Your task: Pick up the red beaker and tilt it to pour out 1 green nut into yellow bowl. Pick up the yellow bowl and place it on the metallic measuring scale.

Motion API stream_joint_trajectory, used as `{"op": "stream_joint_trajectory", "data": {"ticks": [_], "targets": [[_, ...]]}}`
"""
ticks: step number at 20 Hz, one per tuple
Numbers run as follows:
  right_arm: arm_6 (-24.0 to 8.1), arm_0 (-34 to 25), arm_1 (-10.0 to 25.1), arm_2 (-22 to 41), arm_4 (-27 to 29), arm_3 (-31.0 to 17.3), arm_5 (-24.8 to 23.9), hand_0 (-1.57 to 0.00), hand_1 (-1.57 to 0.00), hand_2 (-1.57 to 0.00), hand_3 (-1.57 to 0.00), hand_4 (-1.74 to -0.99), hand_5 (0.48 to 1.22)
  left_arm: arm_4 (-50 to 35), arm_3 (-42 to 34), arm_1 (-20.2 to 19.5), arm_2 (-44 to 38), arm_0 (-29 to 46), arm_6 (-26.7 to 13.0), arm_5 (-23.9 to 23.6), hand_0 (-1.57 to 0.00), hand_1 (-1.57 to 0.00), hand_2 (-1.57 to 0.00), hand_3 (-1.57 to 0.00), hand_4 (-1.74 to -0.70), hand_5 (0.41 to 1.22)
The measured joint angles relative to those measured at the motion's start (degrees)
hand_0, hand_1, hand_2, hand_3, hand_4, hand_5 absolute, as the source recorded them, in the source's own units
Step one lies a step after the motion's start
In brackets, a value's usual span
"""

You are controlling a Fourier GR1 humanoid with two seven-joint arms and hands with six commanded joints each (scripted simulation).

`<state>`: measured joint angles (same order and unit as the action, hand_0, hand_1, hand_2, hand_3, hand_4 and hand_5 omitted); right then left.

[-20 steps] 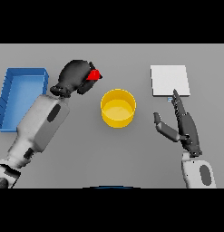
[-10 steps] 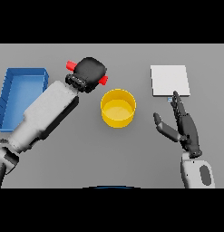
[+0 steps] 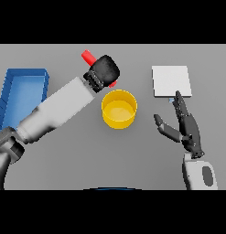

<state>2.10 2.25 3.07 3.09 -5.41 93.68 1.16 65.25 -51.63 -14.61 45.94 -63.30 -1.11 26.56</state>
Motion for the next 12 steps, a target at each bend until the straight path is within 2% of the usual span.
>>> {"op": "stream_joint_trajectory", "data": {"ticks": [5,9,12], "targets": [[-0.7,0.0,0.2,0.0,-0.5,-0.1,-0.2,0.00,0.00,0.00,0.00,-1.287,0.604,4.9,1.2,0.8,5.2,-1.7,0.7,-0.5,-1.57,-1.57,-1.57,-1.54,-1.74,1.221],[-0.8,-0.4,-0.1,-0.1,-0.6,-0.9,-0.6,0.00,0.00,0.00,0.00,-1.290,0.607,8.8,2.8,1.8,10.2,-4.8,3.3,1.3,-1.57,-1.57,-1.57,-1.56,-1.74,1.221],[-0.3,1.1,-0.2,0.6,-1.4,0.8,-0.9,0.00,0.00,0.00,0.00,-1.283,0.601,10.1,4.0,3.0,11.7,-6.1,3.4,3.0,-1.57,-1.57,-1.57,-1.56,-1.74,1.221]]}}
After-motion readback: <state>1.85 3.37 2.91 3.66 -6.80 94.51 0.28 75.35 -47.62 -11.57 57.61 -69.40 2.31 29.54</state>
